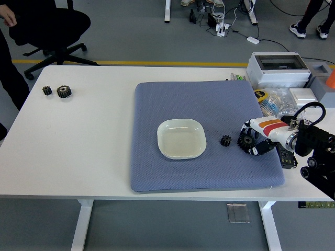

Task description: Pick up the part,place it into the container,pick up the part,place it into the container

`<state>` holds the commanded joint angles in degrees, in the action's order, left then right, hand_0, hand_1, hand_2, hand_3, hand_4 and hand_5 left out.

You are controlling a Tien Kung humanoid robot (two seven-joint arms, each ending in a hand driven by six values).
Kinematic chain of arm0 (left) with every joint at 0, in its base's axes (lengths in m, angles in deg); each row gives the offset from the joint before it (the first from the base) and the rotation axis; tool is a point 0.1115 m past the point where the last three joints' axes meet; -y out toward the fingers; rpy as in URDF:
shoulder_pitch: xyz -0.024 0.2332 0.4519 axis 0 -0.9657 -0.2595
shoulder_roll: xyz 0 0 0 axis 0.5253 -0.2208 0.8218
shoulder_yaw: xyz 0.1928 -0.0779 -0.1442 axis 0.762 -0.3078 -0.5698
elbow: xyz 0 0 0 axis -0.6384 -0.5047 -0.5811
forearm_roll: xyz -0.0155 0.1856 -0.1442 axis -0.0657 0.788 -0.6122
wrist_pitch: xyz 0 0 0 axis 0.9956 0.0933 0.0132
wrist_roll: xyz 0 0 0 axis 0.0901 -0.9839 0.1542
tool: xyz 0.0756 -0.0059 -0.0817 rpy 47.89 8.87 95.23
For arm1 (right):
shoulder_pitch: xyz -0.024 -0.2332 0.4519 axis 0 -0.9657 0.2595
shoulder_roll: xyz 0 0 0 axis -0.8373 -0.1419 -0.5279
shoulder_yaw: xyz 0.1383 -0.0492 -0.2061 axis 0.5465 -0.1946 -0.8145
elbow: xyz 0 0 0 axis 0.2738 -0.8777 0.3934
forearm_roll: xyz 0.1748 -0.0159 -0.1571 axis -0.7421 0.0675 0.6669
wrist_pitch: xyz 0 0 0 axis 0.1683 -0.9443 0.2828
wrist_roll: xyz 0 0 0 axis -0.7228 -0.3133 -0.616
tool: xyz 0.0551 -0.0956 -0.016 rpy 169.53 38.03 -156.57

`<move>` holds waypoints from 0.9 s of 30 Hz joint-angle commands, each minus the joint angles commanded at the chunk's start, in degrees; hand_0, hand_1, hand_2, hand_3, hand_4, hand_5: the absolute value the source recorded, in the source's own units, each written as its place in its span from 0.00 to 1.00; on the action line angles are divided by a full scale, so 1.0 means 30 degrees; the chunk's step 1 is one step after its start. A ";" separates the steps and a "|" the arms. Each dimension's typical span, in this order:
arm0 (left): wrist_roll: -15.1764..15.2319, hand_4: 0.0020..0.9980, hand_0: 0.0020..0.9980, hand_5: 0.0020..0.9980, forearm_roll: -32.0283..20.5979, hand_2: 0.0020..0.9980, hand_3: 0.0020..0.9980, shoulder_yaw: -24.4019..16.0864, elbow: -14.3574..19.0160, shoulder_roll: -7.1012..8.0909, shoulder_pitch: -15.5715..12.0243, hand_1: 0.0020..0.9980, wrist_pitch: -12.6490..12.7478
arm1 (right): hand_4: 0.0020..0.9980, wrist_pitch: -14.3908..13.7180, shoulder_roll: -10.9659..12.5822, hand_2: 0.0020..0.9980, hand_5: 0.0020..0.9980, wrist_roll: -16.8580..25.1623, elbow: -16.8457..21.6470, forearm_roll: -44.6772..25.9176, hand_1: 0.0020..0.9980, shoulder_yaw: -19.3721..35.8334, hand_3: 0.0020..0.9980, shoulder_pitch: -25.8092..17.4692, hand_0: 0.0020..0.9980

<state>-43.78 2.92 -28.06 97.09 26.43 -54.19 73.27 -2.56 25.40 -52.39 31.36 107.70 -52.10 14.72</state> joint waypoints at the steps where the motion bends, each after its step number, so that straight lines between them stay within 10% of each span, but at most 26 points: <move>1: -0.0004 0.67 0.75 0.59 0.0026 0.79 0.58 -0.0028 0.0000 0.0000 -0.0008 0.76 -0.0002 | 0.68 -0.0066 0.0014 0.48 0.04 0.0057 0.0038 -0.0088 0.43 0.0021 0.50 -0.0014 0.40; 27: -0.0042 0.67 0.75 0.59 0.0430 0.79 0.59 -0.0301 0.0000 0.0000 -0.0263 0.76 0.0021 | 0.64 -0.1541 -0.0114 0.47 0.09 0.0064 0.3161 -0.0842 0.41 0.2317 0.48 -0.0299 0.30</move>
<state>-43.91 4.21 -28.96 97.09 26.43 -54.98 73.34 -7.18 25.06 -52.20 40.85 105.18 -45.15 13.82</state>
